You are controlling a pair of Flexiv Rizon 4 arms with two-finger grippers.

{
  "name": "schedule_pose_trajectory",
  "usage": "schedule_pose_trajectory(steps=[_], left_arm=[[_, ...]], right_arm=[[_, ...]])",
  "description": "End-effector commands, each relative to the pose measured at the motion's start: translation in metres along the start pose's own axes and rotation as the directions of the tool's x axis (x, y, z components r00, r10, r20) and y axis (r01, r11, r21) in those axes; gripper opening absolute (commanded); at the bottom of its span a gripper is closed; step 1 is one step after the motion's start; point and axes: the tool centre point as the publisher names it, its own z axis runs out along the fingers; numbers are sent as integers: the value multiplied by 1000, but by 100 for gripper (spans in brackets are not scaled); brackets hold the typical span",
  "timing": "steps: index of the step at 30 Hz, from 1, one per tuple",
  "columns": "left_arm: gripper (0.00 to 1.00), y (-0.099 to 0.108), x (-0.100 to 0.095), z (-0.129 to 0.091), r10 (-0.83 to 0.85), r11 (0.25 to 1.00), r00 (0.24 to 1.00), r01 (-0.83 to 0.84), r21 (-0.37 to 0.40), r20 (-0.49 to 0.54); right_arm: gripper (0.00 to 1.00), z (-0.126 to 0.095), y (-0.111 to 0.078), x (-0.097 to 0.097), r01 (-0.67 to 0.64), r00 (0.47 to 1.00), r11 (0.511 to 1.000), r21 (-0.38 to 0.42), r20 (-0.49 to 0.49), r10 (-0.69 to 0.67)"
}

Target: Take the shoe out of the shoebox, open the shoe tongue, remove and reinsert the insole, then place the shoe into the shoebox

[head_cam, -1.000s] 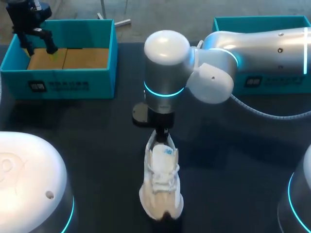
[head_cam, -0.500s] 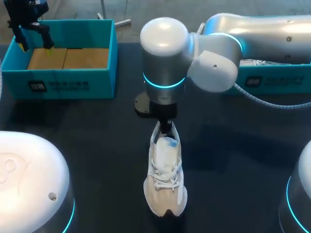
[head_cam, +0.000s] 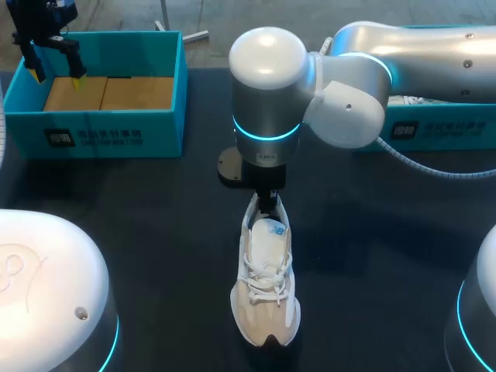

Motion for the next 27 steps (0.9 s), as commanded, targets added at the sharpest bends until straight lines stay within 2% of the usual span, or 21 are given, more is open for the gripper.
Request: schedule_pose_trajectory(steps=[1,5,10,17,27], left_arm=[[100,0,0,0,0,1000,1000,0,-1,0],[100,0,0,0,0,1000,1000,0,-1,0],[100,5,-6,1,-27,1000,999,27,3,-27],[100,10,-7,3,-48,999,999,48,-2,-7],[100,13,-2,-3,-71,997,997,71,3,21]], right_arm=[[0,-1,0,0,0,1000,1000,-2,0,0],[0,-1,0,0,0,1000,1000,-2,0,0],[0,-21,-12,-7,8,999,999,31,39,-10],[0,-24,-19,-10,6,999,999,51,41,-8],[0,-38,-33,-34,18,999,997,69,46,-21]])
